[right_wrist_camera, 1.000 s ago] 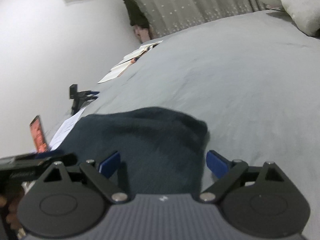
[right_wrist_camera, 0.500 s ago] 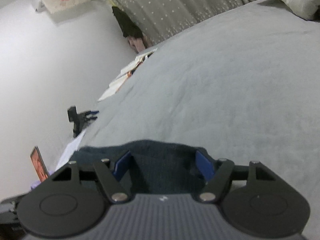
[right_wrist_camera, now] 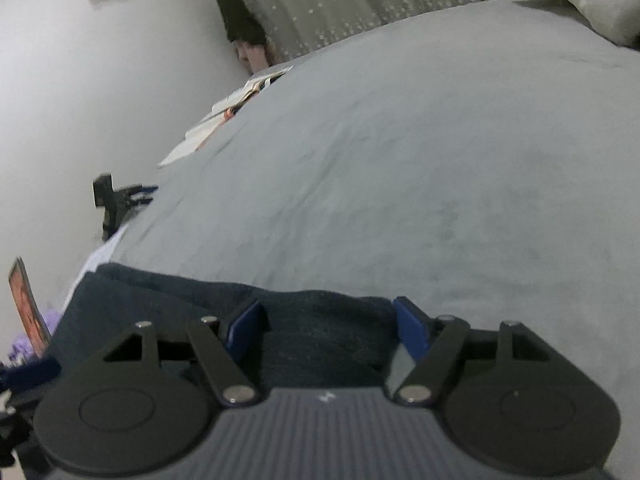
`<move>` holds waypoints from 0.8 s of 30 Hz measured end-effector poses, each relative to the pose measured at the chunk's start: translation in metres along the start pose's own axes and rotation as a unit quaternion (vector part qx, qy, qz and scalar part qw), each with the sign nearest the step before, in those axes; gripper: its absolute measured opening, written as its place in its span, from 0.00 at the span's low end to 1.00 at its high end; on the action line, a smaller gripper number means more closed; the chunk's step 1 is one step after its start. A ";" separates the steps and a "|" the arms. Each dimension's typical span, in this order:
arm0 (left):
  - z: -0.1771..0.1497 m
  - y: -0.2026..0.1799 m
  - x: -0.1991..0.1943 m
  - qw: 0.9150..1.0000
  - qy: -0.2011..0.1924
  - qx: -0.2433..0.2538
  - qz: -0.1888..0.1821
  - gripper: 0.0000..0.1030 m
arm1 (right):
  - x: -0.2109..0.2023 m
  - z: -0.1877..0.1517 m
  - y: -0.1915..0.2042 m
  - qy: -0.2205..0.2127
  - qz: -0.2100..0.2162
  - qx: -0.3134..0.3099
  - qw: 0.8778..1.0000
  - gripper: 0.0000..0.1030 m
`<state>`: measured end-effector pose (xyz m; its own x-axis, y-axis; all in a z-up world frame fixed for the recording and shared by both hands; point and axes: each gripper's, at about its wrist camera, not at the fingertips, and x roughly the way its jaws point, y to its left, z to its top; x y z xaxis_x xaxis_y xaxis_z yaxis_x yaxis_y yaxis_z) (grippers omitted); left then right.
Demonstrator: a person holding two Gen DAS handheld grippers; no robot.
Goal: Fold clothes
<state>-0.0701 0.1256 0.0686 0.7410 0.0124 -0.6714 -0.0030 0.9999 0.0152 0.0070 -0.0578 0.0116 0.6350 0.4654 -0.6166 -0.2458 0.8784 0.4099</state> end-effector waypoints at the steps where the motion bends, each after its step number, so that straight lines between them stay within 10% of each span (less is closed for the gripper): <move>1: 0.000 0.000 0.000 1.000 0.000 0.001 0.001 0.65 | 0.001 -0.002 0.004 -0.002 -0.007 -0.014 1.000 0.69; 14: 0.006 0.028 -0.018 0.997 -0.031 -0.063 -0.021 0.67 | -0.049 -0.006 -0.006 -0.040 0.027 0.078 0.996 0.90; 24: 0.002 0.077 -0.004 0.991 0.003 -0.131 0.009 0.69 | -0.084 -0.052 -0.023 0.038 0.133 0.196 0.971 0.99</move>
<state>-0.0725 0.2022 0.0738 0.7354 0.0293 -0.6770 -0.1903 0.9678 -0.1649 -0.0788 -0.1110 0.0191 0.5275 0.6902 -0.4953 -0.0865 0.6237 0.7769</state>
